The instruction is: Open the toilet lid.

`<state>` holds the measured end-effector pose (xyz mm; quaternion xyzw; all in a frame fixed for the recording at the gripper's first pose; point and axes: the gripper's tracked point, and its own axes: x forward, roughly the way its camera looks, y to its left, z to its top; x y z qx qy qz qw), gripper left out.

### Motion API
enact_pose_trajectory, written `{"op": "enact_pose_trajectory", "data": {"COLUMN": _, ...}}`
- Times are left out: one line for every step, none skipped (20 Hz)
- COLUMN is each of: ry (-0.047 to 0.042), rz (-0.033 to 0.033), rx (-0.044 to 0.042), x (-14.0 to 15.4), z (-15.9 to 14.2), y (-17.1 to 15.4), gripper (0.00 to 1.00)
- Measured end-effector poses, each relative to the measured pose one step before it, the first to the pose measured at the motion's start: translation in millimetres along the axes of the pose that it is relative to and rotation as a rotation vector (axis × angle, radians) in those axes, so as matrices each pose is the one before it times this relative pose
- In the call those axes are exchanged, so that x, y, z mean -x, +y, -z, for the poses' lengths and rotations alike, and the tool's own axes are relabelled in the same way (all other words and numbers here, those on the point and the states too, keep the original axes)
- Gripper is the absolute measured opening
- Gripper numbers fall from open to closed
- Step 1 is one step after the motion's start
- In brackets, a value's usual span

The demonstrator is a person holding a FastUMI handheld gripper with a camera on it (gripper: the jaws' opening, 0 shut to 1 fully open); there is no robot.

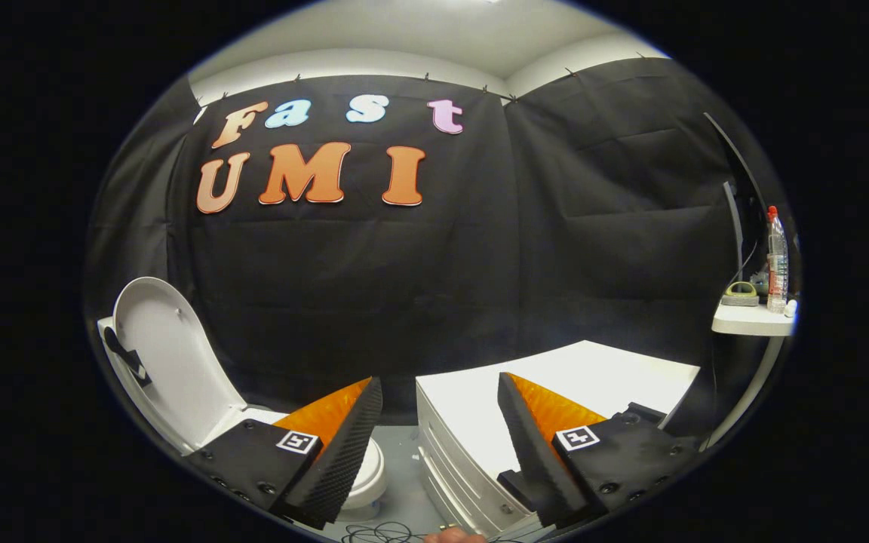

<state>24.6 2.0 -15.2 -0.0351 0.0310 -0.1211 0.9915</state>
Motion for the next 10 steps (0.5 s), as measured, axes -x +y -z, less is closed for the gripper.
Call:
{"op": "enact_pose_trajectory", "data": {"ry": 0.00023, "rz": -0.00040, "rx": 0.00106, "x": -0.96, "z": 0.22, "y": 1.30, "gripper": 0.98}}
{"op": "enact_pose_trajectory", "data": {"ry": -0.00055, "rz": 0.00003, "rx": 0.00117, "x": -0.04, "z": -0.76, "y": 1.43, "gripper": 0.98}}
{"op": "enact_pose_trajectory", "data": {"ry": -0.00069, "rz": -0.00055, "rx": 0.00072, "x": 0.92, "z": 0.08, "y": -0.88, "gripper": 0.99}}
{"op": "enact_pose_trajectory", "data": {"ry": 0.00191, "rz": -0.00099, "rx": 0.00086, "x": 0.10, "z": 0.41, "y": 0.28, "gripper": 0.99}}
{"op": "enact_pose_trajectory", "data": {"ry": 0.00190, "rz": 0.00024, "rx": 0.00183, "x": -0.75, "z": 0.69, "y": -0.39, "gripper": 0.98}}
{"op": "enact_pose_trajectory", "data": {"ry": 0.00159, "rz": -0.00013, "rx": 0.00121, "x": -0.62, "z": 1.48, "y": 0.81, "gripper": 0.98}}
{"op": "enact_pose_trajectory", "data": {"ry": 0.00238, "rz": -0.00039, "rx": 0.00199, "x": 0.88, "z": -0.64, "y": 0.52, "gripper": 0.99}}
{"op": "enact_pose_trajectory", "data": {"ry": 0.00097, "rz": 0.00009, "rx": 0.00127, "x": 0.13, "z": 0.47, "y": 0.08, "gripper": 0.99}}
{"op": "enact_pose_trajectory", "data": {"ry": -0.00018, "rz": -0.00066, "rx": 0.00036, "x": -0.17, "z": -0.40, "y": -0.57, "gripper": 0.99}}
{"op": "enact_pose_trajectory", "data": {"ry": -0.00053, "rz": 0.00034, "rx": 0.00043, "x": -0.56, "z": -0.31, "y": 0.71, "gripper": 0.98}}
